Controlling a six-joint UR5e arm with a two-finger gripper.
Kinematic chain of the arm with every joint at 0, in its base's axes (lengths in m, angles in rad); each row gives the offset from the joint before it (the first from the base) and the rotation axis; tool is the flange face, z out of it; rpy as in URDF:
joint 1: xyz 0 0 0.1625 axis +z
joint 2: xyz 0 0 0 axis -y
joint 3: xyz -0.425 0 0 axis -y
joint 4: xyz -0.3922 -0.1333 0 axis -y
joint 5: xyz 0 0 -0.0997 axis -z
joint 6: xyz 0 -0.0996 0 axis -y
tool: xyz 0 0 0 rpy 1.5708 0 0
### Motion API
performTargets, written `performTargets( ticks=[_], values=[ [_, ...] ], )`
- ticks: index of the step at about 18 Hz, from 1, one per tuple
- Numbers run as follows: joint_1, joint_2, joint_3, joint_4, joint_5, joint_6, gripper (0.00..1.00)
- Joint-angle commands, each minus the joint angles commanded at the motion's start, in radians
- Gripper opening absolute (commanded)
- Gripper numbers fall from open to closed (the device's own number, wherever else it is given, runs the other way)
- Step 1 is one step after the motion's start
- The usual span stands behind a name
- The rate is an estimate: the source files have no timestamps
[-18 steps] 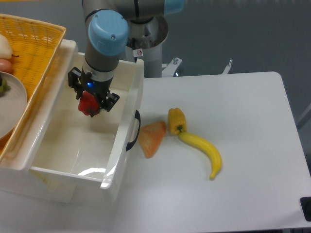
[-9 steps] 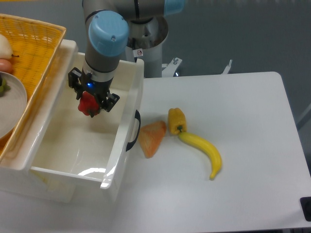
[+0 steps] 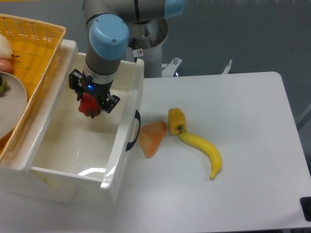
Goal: Place the red pepper in the upper white drawer
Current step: 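Lower the held red pepper into the drawer, then set the pepper on the drawer floor and open the gripper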
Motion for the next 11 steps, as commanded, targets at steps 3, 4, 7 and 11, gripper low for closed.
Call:
performTargets(
  ticks=[3,4,7,11],
  values=[
    [0.000,0.000,0.000,0.000,0.000,0.000,0.69],
    [0.000,0.000,0.000,0.000,0.002,0.000,0.70],
    [0.000,0.000,0.000,0.000,0.002,0.000,0.72],
    [0.000,0.000,0.000,0.000,0.002,0.000,0.74]
  ],
)
